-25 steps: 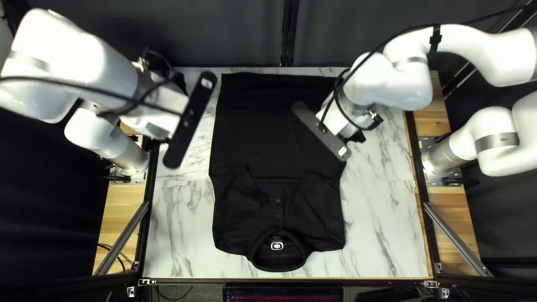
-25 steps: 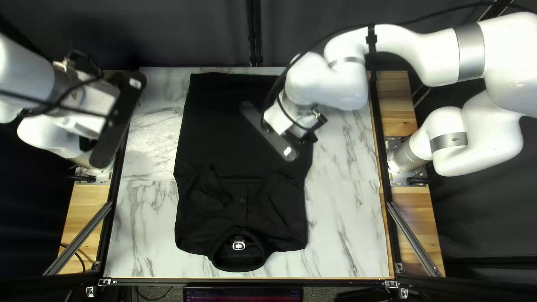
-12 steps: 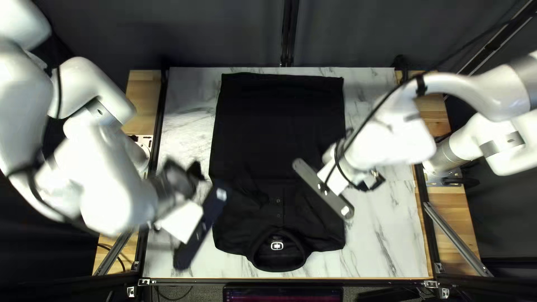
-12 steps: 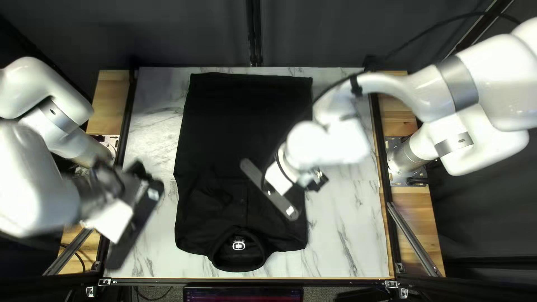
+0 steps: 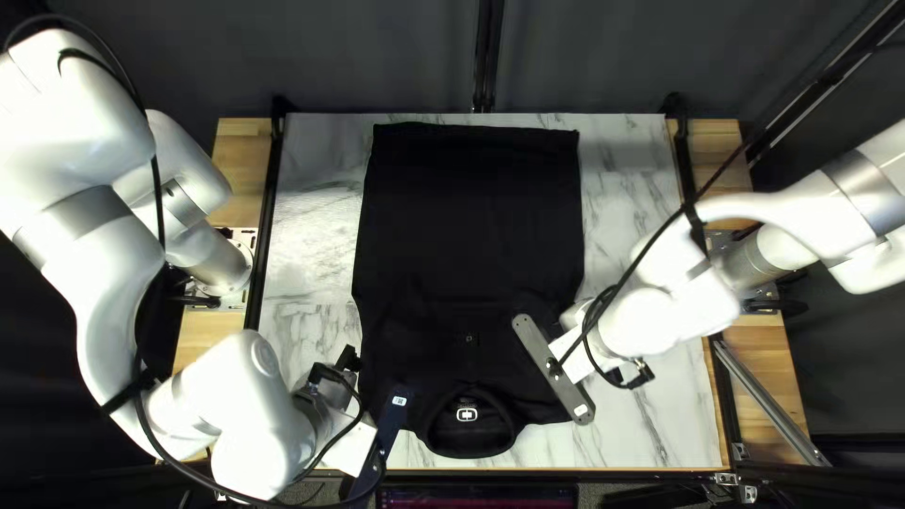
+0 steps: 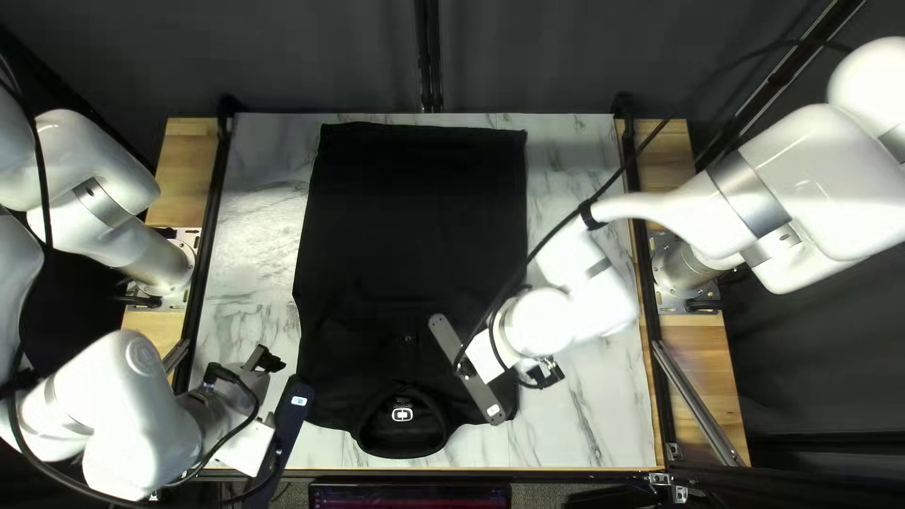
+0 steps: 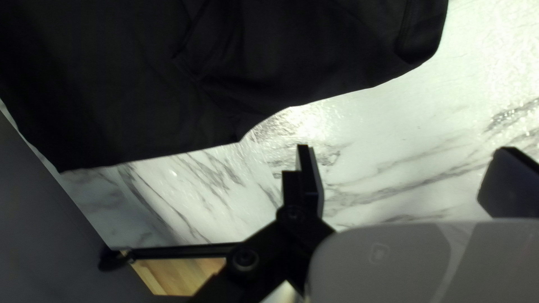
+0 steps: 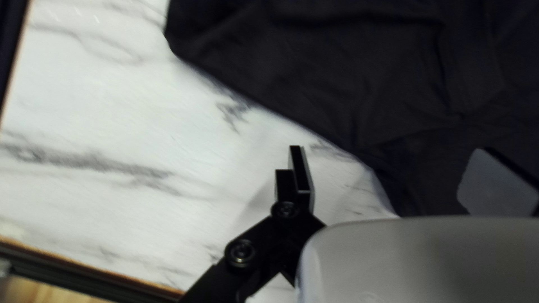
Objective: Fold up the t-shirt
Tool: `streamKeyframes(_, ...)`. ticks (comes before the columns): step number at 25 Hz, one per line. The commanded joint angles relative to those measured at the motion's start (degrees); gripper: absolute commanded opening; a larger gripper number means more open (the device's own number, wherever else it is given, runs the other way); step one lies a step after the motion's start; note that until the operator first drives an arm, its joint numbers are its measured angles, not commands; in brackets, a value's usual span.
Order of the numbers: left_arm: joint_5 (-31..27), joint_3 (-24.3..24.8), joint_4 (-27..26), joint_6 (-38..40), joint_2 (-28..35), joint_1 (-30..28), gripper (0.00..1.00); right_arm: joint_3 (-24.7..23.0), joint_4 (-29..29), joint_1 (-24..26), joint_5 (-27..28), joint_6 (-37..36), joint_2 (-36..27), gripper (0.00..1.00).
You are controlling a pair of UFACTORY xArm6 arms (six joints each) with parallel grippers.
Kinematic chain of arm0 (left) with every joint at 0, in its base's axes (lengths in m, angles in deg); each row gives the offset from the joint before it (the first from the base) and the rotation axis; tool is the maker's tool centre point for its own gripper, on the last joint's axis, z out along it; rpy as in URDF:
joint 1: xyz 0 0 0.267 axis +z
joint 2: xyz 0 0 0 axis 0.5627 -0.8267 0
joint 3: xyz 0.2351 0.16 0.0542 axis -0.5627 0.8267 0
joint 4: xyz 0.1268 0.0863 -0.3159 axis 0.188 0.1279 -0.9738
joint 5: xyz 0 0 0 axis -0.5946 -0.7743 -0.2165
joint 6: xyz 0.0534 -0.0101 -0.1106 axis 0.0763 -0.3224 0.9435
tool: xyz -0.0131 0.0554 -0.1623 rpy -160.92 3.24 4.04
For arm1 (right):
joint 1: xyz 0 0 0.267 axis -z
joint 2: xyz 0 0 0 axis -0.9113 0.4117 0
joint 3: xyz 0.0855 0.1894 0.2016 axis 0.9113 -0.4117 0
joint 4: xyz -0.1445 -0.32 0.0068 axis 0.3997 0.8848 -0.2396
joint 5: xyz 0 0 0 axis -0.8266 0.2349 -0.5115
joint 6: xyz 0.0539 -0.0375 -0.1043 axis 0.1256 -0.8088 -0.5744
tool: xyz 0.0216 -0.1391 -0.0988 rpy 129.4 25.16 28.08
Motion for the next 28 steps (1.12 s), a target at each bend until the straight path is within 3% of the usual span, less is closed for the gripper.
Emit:
streamKeyframes(1,1.08,0.04,-0.38,-1.46,-0.56,0.57,1.00,0.40,0.05,-1.12,0.15,0.60,0.62,1.00)
streamKeyframes(6,2.54,0.42,0.15,-3.79,-0.64,0.85,1.00,2.93,3.09,-7.86,-0.77,10.66,4.83,1.00)
streamKeyframes(10,2.32,-2.39,1.47,-2.69,-3.60,-1.50,1.00,5.73,5.81,-11.32,-1.63,16.59,9.00,1.00)
streamKeyframes(15,1.05,-3.73,4.05,-0.19,-7.41,-3.45,1.00,5.48,9.18,-13.76,-0.85,23.66,9.47,1.00)
streamKeyframes(24,1.21,-4.47,4.30,0.39,-8.73,-3.64,1.00,6.75,9.79,-14.01,-0.64,24.52,11.43,1.00)
streamKeyframes(28,3.09,-3.41,5.78,0.20,-9.25,-3.47,1.00,8.27,14.40,-15.77,-0.16,31.61,14.09,1.00)
